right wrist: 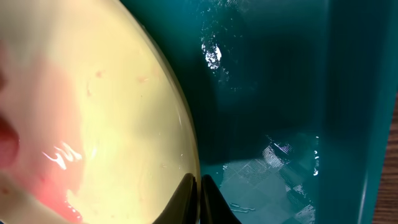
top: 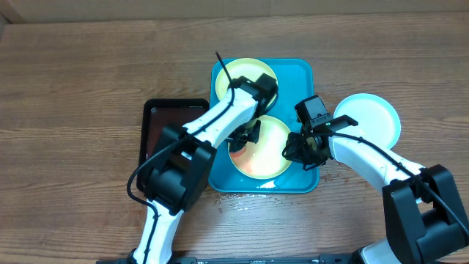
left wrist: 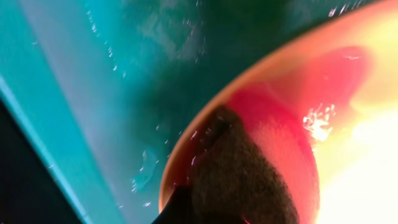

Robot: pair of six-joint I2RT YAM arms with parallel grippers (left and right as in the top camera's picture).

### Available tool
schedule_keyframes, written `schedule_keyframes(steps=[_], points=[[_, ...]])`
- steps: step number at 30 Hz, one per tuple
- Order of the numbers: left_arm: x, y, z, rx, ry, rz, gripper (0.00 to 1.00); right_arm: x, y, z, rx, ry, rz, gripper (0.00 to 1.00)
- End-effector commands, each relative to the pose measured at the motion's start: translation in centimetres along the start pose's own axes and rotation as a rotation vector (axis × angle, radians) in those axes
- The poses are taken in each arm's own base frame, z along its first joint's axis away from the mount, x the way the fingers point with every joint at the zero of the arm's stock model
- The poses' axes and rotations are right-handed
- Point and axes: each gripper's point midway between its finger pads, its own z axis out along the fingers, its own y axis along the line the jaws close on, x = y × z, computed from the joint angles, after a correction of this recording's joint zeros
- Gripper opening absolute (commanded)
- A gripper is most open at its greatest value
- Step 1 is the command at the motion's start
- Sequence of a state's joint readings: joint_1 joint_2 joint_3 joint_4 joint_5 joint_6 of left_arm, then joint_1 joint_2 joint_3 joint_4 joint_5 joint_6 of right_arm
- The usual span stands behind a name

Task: Clean dirty plates on tray and stack at the side
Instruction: 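Scrub the lower yellow plate with the sponge while right gripper holds it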

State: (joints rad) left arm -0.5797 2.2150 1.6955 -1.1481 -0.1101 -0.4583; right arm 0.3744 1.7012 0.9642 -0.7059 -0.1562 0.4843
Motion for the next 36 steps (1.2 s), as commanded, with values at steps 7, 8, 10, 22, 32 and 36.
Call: schedule_keyframes(steps=[7,8,10,22,32,36], points=[[0.0,-8.9,-1.5,0.52,0.104,0.02,0.04,-0.1,-0.5,0.1,0.027,-0.002,-0.008,0.04],[0.4,-9.7,-1.3,0.534,0.118,0.034,0.04,-0.1,-0.6,0.1,0.027,-0.001,-0.008,0.04],[1.5,-10.9,-0.7,0.546,0.156,0.06,0.04,0.0,-0.6,0.1,0.028,0.0,-0.007,0.04],[5.6,-6.7,1.0,0.348,0.331,0.074,0.04,0.0,-0.6,0.1,0.028,0.0,-0.008,0.04],[3.0,1.9,2.4,-0.163,0.157,0.022,0.04,-0.1,-0.5,0.1,0.026,-0.003,-0.008,0.04],[0.8,4.4,1.8,-0.304,0.048,-0.026,0.04,-0.2,-0.5,0.1,0.024,-0.006,-0.009,0.04]])
